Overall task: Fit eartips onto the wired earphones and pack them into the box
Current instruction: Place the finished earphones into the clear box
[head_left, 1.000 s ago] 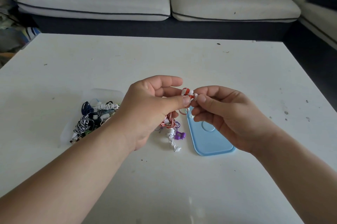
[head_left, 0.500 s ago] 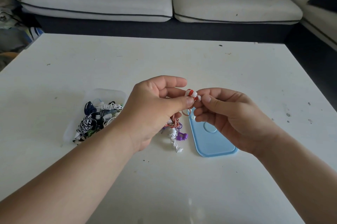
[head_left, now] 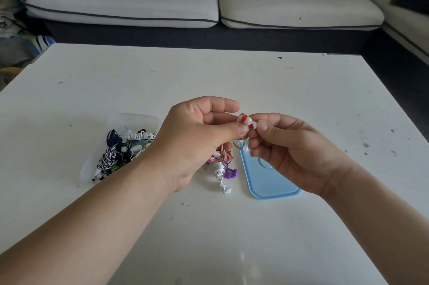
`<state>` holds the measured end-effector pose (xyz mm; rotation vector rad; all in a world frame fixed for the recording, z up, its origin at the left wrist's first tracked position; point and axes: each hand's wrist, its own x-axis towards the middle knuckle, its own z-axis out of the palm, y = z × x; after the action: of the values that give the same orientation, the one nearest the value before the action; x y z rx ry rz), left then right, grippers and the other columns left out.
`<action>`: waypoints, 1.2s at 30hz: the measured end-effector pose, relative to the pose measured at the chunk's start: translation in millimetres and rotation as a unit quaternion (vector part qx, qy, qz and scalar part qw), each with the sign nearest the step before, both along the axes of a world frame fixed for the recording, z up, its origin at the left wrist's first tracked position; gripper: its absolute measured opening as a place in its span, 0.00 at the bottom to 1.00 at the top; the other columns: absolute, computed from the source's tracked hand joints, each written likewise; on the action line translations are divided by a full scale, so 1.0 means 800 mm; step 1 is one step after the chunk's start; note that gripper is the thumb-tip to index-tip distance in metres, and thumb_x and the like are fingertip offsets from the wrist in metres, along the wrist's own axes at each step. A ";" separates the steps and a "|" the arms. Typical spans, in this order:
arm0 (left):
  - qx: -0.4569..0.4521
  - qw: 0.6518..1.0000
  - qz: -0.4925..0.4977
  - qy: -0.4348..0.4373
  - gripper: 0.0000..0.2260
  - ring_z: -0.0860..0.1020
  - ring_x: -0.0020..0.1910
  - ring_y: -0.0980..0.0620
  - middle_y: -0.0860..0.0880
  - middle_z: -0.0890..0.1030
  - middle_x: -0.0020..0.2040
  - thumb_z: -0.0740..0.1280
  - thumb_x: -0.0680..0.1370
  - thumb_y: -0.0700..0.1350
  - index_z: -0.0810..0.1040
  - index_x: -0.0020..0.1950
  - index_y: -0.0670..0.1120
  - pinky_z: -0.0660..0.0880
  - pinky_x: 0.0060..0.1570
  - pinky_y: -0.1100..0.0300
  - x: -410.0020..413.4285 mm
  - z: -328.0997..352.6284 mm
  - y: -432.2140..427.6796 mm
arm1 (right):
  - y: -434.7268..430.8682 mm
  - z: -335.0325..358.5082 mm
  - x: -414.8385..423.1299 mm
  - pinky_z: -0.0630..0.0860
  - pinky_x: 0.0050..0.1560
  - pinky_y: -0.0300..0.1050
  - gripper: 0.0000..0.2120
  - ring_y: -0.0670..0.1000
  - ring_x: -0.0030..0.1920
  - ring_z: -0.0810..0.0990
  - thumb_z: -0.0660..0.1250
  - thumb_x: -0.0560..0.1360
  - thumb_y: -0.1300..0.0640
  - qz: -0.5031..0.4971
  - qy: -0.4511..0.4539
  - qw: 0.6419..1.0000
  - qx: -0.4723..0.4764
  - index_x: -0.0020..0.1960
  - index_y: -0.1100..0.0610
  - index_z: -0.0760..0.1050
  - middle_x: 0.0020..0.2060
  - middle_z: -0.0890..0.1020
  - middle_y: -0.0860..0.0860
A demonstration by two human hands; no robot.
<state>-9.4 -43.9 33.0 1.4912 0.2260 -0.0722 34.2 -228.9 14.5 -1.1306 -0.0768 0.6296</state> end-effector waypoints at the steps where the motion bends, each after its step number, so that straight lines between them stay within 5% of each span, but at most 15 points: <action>1: -0.001 1.000 0.003 0.000 0.15 0.82 0.42 0.44 0.46 0.88 0.45 0.79 0.71 0.39 0.84 0.56 0.47 0.76 0.46 0.47 0.000 0.001 -0.001 | 0.000 0.000 0.000 0.82 0.39 0.41 0.09 0.51 0.36 0.82 0.67 0.73 0.63 0.001 -0.003 1.000 0.001 0.48 0.63 0.84 0.39 0.84 0.58; 13: 0.028 1.000 0.008 -0.010 0.13 0.85 0.40 0.53 0.46 0.88 0.43 0.79 0.72 0.38 0.84 0.54 0.46 0.78 0.39 0.60 -0.003 -0.001 -0.005 | 0.001 0.001 -0.004 0.81 0.37 0.42 0.08 0.52 0.34 0.82 0.68 0.71 0.62 -0.002 -0.020 0.999 -0.029 0.46 0.64 0.84 0.35 0.83 0.58; 25: 0.017 1.000 -0.011 0.015 0.14 0.82 0.36 0.52 0.47 0.88 0.43 0.79 0.72 0.38 0.84 0.55 0.47 0.76 0.42 0.54 -0.004 0.001 -0.007 | -0.002 0.001 0.001 0.77 0.35 0.41 0.06 0.50 0.33 0.77 0.67 0.72 0.62 0.047 0.031 0.998 -0.024 0.40 0.59 0.83 0.35 0.80 0.55; 30: -0.026 0.999 -0.020 0.039 0.13 0.81 0.30 0.55 0.46 0.87 0.40 0.77 0.73 0.34 0.83 0.56 0.43 0.76 0.35 0.63 -0.005 0.002 -0.010 | -0.005 0.002 0.002 0.78 0.37 0.43 0.07 0.52 0.35 0.77 0.67 0.72 0.63 0.061 0.043 0.997 -0.029 0.39 0.58 0.83 0.36 0.81 0.56; 36: -0.073 0.994 0.030 0.080 0.16 0.85 0.37 0.49 0.40 0.88 0.46 0.78 0.71 0.35 0.82 0.58 0.40 0.77 0.33 0.62 -0.001 -0.001 -0.010 | -0.002 -0.005 0.000 0.81 0.39 0.45 0.08 0.56 0.38 0.81 0.71 0.72 0.62 -0.023 -0.078 0.994 -0.074 0.48 0.67 0.80 0.37 0.82 0.61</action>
<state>-10.2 -51.7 32.2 1.3330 0.3863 -0.1562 34.6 -230.3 10.8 -1.3207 -0.1398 0.5115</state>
